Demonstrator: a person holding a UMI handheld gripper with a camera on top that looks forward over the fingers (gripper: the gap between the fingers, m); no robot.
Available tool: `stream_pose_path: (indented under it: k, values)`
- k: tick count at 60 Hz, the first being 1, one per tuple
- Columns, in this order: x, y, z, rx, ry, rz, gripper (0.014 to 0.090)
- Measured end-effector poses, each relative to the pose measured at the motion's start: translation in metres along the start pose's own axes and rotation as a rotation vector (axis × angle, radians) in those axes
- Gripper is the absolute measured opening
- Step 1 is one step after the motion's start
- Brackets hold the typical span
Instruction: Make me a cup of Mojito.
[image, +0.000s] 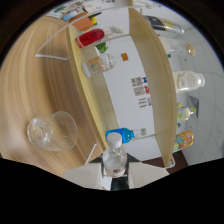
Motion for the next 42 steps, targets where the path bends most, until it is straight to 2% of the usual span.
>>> stream_pose_path:
  k: [8, 27, 35, 42]
  values:
    - [0.010, -0.012, 0.001, 0.043, 0.067, -0.294, 0.0341]
    - [0.005, -0.027, 0.007, 0.081, 0.116, -0.792, 0.0341]
    - [0.002, -0.029, 0.008, 0.098, 0.111, -0.800, 0.0341]
    - [0.011, -0.029, 0.002, 0.112, 0.088, -0.637, 0.0341]
